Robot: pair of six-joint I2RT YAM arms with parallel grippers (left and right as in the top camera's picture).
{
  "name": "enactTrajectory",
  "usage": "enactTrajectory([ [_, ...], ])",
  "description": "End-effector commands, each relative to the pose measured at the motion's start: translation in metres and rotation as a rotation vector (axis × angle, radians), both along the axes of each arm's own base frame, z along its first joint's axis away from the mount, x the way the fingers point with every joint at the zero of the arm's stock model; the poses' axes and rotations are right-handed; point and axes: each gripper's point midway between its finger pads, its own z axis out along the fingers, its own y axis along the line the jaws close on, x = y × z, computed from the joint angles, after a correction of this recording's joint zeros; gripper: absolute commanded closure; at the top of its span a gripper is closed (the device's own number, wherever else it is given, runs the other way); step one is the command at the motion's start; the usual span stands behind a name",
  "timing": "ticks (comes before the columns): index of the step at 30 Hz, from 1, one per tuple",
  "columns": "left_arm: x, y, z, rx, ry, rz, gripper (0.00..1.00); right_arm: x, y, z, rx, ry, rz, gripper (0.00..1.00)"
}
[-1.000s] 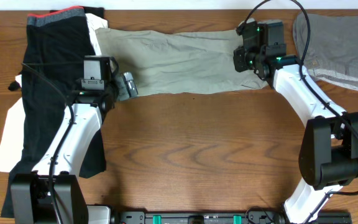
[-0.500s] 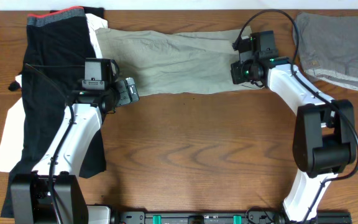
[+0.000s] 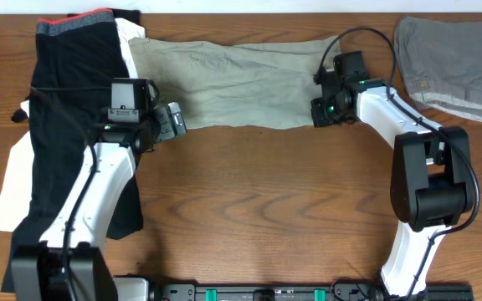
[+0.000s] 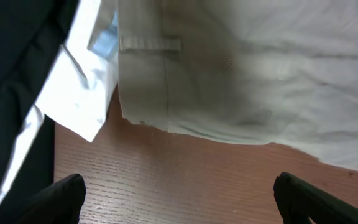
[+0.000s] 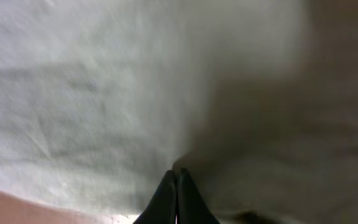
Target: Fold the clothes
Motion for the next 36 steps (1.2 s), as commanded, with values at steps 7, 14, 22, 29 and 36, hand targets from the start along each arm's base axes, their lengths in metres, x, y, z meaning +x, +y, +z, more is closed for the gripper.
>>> enactTrajectory([
  [7,0.001,0.0,0.036,0.0,-0.099,-0.006,0.02,-0.052,-0.045,-0.018,-0.065,0.278,-0.204,0.99],
  [14,-0.001,0.0,0.035,0.0,-0.091,-0.006,0.02,-0.106,-0.043,-0.013,-0.087,0.493,-0.163,0.98],
  [22,-0.001,-0.028,0.029,-0.025,-0.078,-0.086,0.02,-0.121,-0.011,0.027,-0.058,0.46,-0.042,0.99],
  [29,0.027,-0.066,0.014,-0.037,-0.137,-0.166,0.02,-0.089,-0.008,0.096,-0.012,0.16,-0.017,0.99],
  [36,0.056,-0.084,-0.009,-0.133,-0.166,-0.073,0.01,-0.05,-0.016,0.107,-0.038,-0.004,-0.12,0.68],
])
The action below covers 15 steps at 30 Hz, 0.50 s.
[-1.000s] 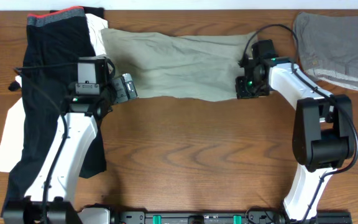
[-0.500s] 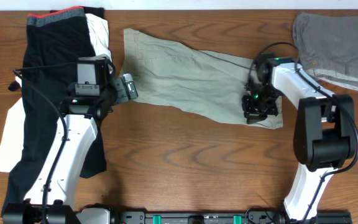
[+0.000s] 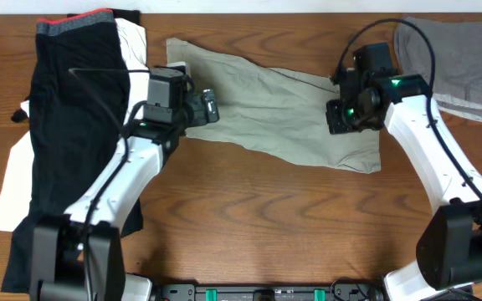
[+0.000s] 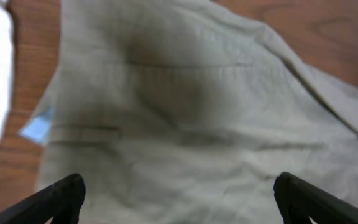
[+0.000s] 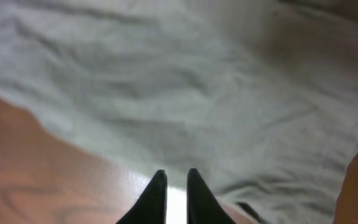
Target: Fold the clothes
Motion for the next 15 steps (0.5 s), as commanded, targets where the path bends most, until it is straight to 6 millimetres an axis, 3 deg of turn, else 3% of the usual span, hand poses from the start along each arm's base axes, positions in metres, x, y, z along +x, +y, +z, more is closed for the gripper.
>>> enactTrajectory([
  [1,0.009,-0.003,-0.02,-0.085,0.052,0.103,0.01,0.015,-0.015,-0.013,-0.061,-0.008,-0.11,0.6],
  [4,0.013,-0.004,-0.042,-0.143,0.103,0.177,0.01,0.025,-0.023,-0.02,-0.097,-0.025,-0.178,0.4],
  [6,0.017,-0.005,-0.053,-0.175,0.121,0.216,0.01,0.029,-0.028,-0.029,-0.124,-0.021,-0.201,0.38],
  [12,0.025,-0.006,-0.075,-0.233,0.147,0.284,0.07,0.033,-0.053,-0.059,-0.24,0.022,-0.347,0.64],
  [15,0.024,-0.003,-0.085,-0.231,0.165,0.317,0.12,0.034,-0.065,-0.071,-0.277,0.04,-0.431,0.7],
])
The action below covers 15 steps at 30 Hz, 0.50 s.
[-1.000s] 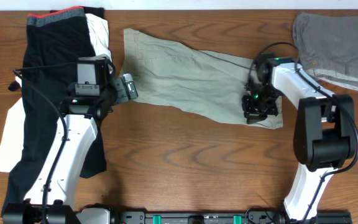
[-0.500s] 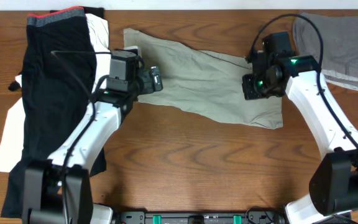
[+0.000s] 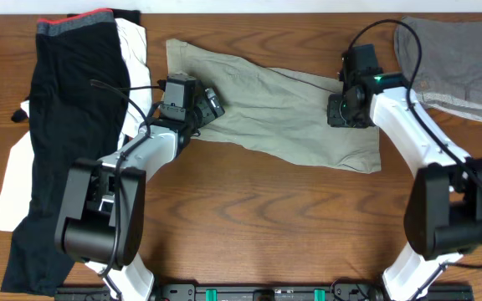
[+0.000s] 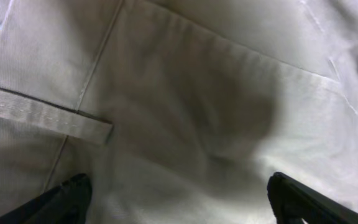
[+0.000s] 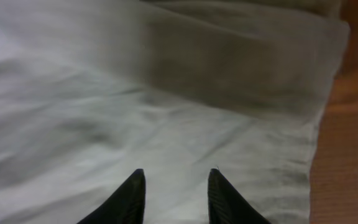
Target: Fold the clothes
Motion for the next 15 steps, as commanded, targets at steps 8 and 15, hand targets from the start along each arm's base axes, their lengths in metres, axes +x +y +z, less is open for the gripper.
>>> enactTrajectory([
  [8,0.001,0.01,-0.026,0.019,0.055,0.092,0.12,0.022,-0.039,-0.028,-0.053,-0.041,-0.241,0.74],
  [15,0.0,0.011,-0.029,0.02,0.061,0.092,0.12,0.021,-0.023,-0.042,0.032,-0.002,-0.225,0.93],
])
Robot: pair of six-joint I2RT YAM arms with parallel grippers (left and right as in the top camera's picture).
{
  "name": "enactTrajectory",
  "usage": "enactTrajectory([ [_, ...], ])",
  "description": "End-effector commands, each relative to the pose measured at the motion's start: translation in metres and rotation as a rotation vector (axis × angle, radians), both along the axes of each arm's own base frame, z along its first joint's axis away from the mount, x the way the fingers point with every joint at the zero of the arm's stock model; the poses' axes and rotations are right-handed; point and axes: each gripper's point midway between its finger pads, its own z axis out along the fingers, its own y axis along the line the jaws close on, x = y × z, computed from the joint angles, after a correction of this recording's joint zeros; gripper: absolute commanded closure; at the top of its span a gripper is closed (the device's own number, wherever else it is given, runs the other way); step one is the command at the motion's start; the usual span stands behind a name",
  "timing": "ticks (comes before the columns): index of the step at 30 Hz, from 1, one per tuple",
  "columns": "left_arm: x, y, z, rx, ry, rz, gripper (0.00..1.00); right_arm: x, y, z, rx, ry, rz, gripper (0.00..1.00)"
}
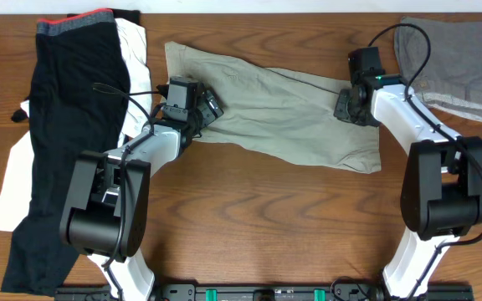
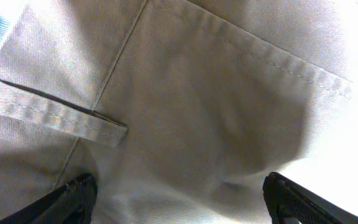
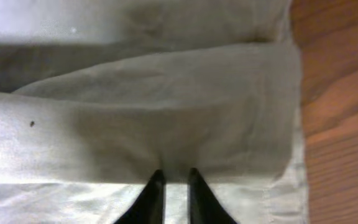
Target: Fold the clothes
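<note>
Khaki trousers (image 1: 274,113) lie flat and slanted across the far half of the table, waistband at the left. My left gripper (image 1: 201,107) presses down on the waistband end. In the left wrist view its fingers (image 2: 73,198) stand wide apart on the cloth beside a belt loop (image 2: 55,113), holding nothing. My right gripper (image 1: 347,104) is over the trouser-leg end. Its fingertips (image 3: 156,196) are a narrow gap apart at the edge of a folded-over layer (image 3: 166,118), with flat cloth showing between them.
A black garment (image 1: 65,92) with a red and grey waistband lies at the left over a white shirt (image 1: 11,184). A folded grey garment (image 1: 454,58) sits at the far right corner. Bare wooden table (image 1: 258,226) lies in front of the trousers.
The trousers have not moved. My right gripper's fingers have narrowed from a wide gap to a small one and sit nearer the hem end. The left gripper stays open on the waistband.
First the trousers lay straight along the far edge, my right gripper shut on their right end and my left open near the waistband. Then they lay slanted, the right end nearer, fingers slightly parted. The right fingers then stood wide, and now narrow over a fold.
</note>
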Motion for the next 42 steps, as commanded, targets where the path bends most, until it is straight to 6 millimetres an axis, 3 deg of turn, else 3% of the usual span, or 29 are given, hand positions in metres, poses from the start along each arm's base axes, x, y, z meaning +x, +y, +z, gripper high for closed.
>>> enactTrajectory([
  [1,0.0,0.006,-0.012,0.026,0.027,0.03,0.12,-0.009,0.007,-0.01,0.041,0.051,-0.009,0.96],
  [9,0.0,0.006,-0.012,0.026,0.027,0.03,0.13,-0.032,0.007,-0.018,0.028,0.139,0.013,0.99],
  [17,-0.001,0.006,-0.012,0.026,0.027,0.029,0.13,-0.024,0.002,-0.044,0.029,0.045,0.004,0.99],
  [21,-0.001,0.006,-0.012,0.026,0.028,0.029,0.13,-0.013,-0.004,-0.047,0.004,-0.021,-0.008,0.99],
  [28,-0.001,0.002,-0.012,0.027,0.027,0.021,0.13,0.042,-0.023,-0.021,-0.026,-0.274,-0.057,0.98],
  [35,-0.003,0.002,-0.013,0.029,0.035,0.019,0.14,0.115,-0.039,0.049,-0.013,-0.648,-0.082,0.93],
  [38,-0.003,0.002,-0.014,0.029,0.035,0.019,0.14,0.128,-0.04,0.069,-0.007,-0.706,-0.085,0.92],
  [42,-0.003,0.002,-0.013,0.029,0.035,0.019,0.14,0.128,-0.032,0.071,0.02,-0.67,-0.061,0.92],
])
